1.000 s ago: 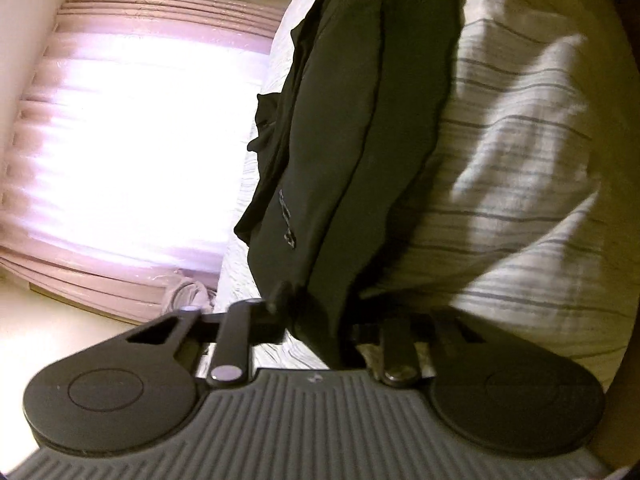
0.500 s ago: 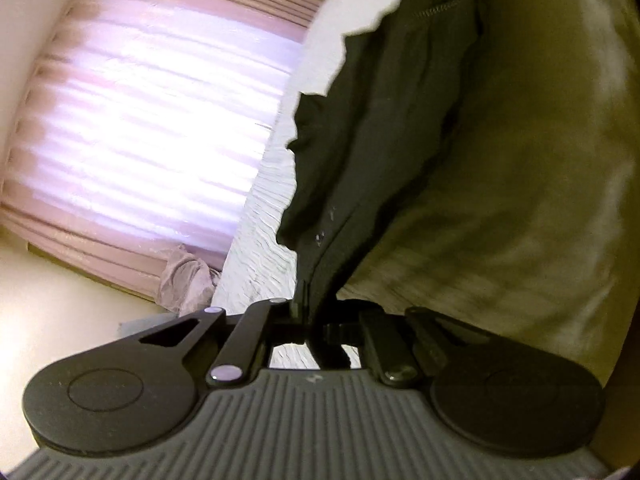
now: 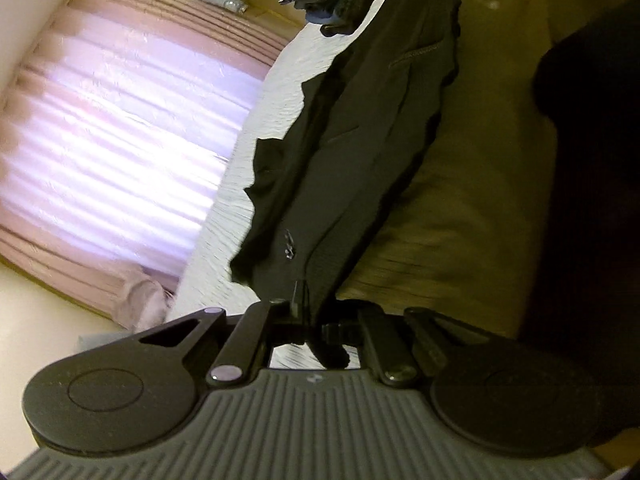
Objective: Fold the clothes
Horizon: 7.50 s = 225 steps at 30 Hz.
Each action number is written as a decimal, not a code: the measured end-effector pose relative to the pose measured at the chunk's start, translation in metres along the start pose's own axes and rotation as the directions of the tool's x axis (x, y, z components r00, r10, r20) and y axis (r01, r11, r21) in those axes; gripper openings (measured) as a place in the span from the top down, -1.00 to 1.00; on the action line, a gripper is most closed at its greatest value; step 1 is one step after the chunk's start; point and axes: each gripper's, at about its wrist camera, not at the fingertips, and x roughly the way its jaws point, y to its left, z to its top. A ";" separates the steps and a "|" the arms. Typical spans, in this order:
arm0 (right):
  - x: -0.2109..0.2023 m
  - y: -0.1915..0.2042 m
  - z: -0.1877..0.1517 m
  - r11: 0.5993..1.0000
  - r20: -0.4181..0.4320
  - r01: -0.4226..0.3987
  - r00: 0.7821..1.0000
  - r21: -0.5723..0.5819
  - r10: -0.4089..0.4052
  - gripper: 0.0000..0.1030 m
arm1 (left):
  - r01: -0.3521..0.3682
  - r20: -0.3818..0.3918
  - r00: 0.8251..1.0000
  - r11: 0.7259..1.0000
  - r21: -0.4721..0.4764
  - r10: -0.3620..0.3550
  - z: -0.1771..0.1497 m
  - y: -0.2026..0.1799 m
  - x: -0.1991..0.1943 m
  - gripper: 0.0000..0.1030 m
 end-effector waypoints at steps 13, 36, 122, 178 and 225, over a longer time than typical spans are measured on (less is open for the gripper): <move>-0.076 0.022 0.000 0.996 0.016 0.007 1.000 0.087 -0.009 1.00 | -0.015 0.023 1.000 0.995 -0.095 0.017 0.019 0.000 -0.043 0.92; 0.156 -0.268 0.072 0.944 0.091 0.029 0.994 0.329 -0.062 1.00 | 0.042 -0.098 0.989 0.847 -0.530 -0.110 0.028 0.257 0.261 0.88; 0.081 -0.198 0.012 0.518 0.123 -0.229 0.965 0.824 0.231 -0.63 | 0.426 0.060 0.883 0.742 -0.518 -0.465 -0.035 0.168 0.027 0.09; 0.260 -0.247 -0.035 0.258 0.133 -0.210 0.949 0.943 0.285 0.81 | 0.191 0.000 0.933 0.496 -0.847 -0.359 -0.038 0.229 0.323 0.68; 0.116 -0.091 0.064 0.540 -0.016 -0.212 0.923 0.814 0.385 -0.46 | 0.005 -0.173 0.978 0.844 -0.536 -0.116 0.028 0.135 0.122 0.31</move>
